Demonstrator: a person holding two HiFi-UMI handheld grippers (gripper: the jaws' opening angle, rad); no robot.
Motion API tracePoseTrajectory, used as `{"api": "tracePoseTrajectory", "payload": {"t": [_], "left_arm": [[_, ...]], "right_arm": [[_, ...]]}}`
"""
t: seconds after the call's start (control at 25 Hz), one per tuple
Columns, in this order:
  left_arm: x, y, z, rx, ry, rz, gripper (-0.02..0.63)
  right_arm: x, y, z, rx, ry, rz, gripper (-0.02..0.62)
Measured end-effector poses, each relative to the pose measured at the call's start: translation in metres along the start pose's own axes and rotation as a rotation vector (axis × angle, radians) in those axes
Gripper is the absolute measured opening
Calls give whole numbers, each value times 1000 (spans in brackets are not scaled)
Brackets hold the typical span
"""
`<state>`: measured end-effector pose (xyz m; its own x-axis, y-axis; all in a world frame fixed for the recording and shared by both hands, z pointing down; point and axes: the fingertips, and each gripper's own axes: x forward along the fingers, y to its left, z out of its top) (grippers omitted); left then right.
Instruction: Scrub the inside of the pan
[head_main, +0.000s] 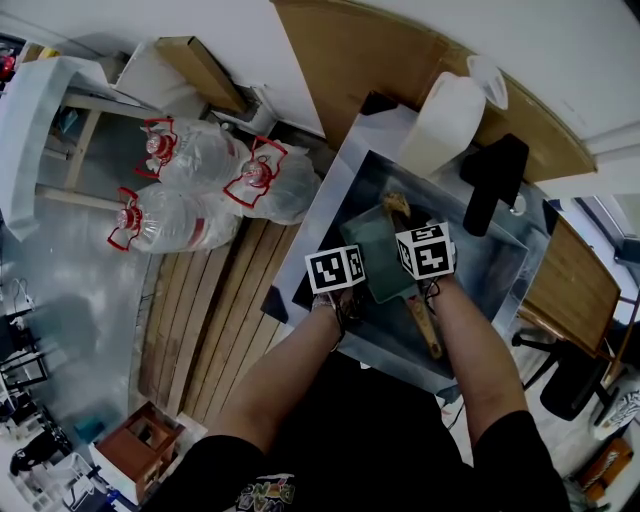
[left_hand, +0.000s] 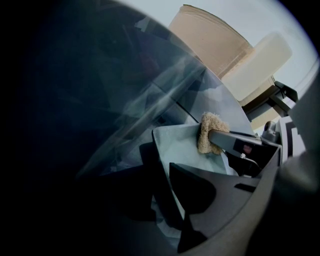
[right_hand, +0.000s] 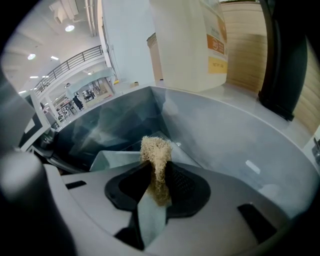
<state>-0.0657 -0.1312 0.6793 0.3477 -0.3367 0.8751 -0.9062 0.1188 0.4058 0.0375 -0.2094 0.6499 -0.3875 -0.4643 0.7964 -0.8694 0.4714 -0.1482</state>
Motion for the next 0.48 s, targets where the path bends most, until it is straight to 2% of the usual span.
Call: {"api": "tracePoseTrajectory", "payload": {"t": [0.48], "left_arm": [[-2, 0, 0, 1, 1, -3, 86]], "right_arm": [[-19, 0, -26, 10, 39, 12, 101]]}}
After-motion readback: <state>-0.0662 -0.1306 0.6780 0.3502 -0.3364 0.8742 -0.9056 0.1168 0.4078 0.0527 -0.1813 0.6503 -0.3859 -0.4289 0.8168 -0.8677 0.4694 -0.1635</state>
